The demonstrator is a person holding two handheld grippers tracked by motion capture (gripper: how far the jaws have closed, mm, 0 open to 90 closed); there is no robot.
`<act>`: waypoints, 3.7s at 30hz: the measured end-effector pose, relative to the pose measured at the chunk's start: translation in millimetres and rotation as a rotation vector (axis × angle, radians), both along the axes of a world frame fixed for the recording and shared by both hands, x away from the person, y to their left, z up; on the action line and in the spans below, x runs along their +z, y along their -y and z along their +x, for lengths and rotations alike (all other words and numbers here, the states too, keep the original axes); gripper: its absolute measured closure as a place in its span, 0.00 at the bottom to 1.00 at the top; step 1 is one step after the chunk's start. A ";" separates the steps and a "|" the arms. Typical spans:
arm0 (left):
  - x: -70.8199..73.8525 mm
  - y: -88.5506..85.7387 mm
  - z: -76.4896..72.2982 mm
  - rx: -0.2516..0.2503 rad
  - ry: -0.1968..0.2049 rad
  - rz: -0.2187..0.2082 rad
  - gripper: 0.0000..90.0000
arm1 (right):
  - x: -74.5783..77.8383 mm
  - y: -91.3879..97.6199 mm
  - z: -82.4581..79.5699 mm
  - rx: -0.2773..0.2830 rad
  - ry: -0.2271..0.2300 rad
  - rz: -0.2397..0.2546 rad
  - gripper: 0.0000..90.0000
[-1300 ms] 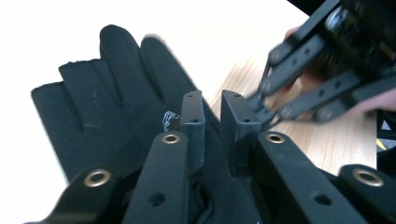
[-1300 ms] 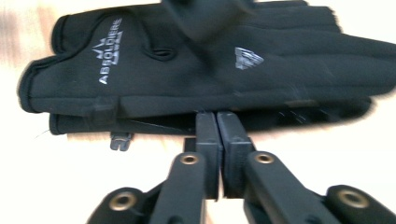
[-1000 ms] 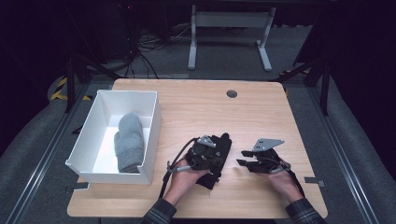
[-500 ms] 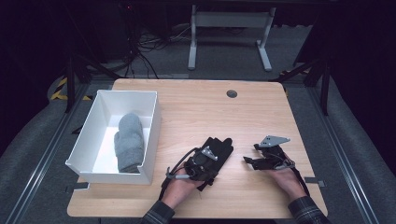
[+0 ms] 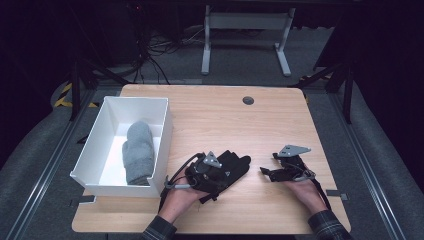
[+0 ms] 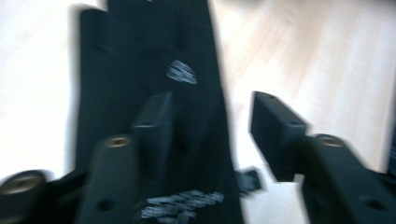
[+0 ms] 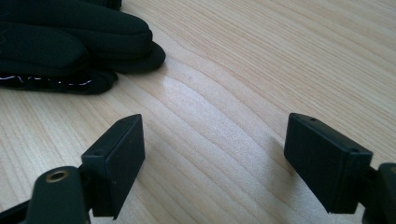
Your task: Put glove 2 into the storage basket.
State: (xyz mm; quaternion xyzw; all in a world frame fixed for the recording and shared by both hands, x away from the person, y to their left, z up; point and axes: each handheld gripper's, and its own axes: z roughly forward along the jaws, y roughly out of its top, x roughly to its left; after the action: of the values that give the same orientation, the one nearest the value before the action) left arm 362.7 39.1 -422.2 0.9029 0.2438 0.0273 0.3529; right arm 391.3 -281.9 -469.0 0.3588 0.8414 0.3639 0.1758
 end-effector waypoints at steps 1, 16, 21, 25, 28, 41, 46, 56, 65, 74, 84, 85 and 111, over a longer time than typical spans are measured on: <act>0.2 0.2 3.9 0.020 0.025 0.004 0.44 | 0.0 0.0 0.0 0.000 0.000 0.000 0.23; -31.9 13.9 26.2 0.080 0.009 0.107 0.20 | -0.1 -0.3 0.0 -0.003 0.000 0.001 0.23; -33.8 13.4 26.2 0.075 0.008 0.110 0.20 | -0.1 -0.4 0.0 -0.002 0.000 -0.001 0.23; -33.9 14.0 25.6 0.077 0.004 0.115 0.20 | -0.1 -0.5 -0.1 -0.002 0.001 -0.001 0.24; -32.8 13.9 25.5 0.075 -0.003 0.113 0.24 | 0.0 -0.7 -0.1 -0.002 0.001 0.000 0.24; -23.4 10.2 26.2 0.049 -0.108 0.083 0.74 | 0.0 -1.2 -0.1 -0.001 0.001 0.001 0.24; -14.2 8.4 24.9 0.048 -0.128 0.047 0.76 | 0.0 -1.1 -0.1 -0.001 0.000 0.001 0.24; 31.4 0.3 19.4 0.085 -0.107 -0.005 0.76 | 0.0 -1.2 -0.1 -0.002 0.000 0.001 0.24; 89.5 -16.8 20.6 0.114 -0.056 -0.037 0.76 | 0.0 -1.2 -0.1 -0.002 0.000 0.002 0.24; 141.7 -52.6 25.0 0.169 0.002 -0.065 0.76 | -0.1 -1.1 0.0 -0.002 0.000 0.001 0.24; 166.2 -112.4 22.3 0.307 0.040 -0.101 0.76 | 0.0 -1.2 -0.1 -0.002 0.000 0.001 0.24; 166.5 -117.3 22.2 0.321 0.042 -0.101 0.76 | -0.1 -1.2 -0.1 -0.003 0.000 0.002 0.24; 92.0 -226.4 34.7 0.643 -0.108 -0.110 0.76 | 0.0 -1.8 0.0 -0.008 0.000 0.001 0.24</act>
State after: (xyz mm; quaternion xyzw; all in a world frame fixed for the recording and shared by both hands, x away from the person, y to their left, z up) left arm 397.4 265.5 -330.2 0.7594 0.5359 0.0764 0.3610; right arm 391.4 -280.1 -469.0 0.3622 0.8398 0.3634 0.1773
